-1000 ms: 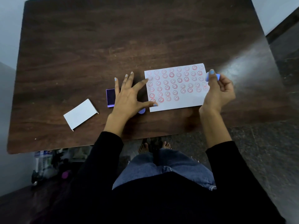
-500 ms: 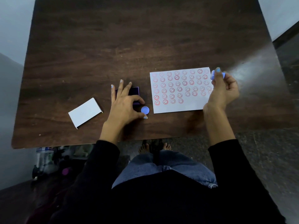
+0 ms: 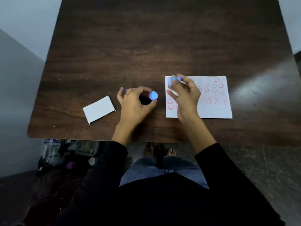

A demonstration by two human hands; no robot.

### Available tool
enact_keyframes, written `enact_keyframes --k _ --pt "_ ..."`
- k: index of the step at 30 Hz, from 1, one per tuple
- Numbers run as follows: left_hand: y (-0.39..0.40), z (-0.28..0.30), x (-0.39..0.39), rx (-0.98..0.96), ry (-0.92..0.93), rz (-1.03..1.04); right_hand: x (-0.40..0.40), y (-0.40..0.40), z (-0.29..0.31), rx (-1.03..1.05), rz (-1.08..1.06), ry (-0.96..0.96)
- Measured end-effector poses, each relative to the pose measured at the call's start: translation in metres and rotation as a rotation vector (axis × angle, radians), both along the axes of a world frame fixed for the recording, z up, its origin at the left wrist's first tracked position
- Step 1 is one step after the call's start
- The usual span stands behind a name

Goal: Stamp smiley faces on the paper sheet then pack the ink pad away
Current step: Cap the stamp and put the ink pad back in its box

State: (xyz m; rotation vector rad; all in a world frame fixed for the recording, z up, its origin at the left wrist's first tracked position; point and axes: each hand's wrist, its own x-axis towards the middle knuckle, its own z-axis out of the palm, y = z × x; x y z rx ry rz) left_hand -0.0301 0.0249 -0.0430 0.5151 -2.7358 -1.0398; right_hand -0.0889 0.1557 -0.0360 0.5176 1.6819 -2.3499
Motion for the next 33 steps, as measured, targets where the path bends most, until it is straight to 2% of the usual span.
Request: enact_keyframes --k 3,6,21,33 --pt "-0.001 -0.001 0.003 0.006 0.013 0.044 0.012 -0.013 -0.005 -0.01 0.189 -0.028" --pt "-0.003 -0.002 0.005 0.015 0.017 0.072 0.018 -0.021 -0.008 0.026 0.256 -0.033" --pt "-0.005 0.007 0.011 0.179 0.066 0.098 0.019 -0.025 -0.007 -0.034 0.292 -0.1" --pt "-0.006 0.005 0.014 0.178 0.052 0.06 0.019 -0.023 -0.007 -0.068 0.296 -0.136"
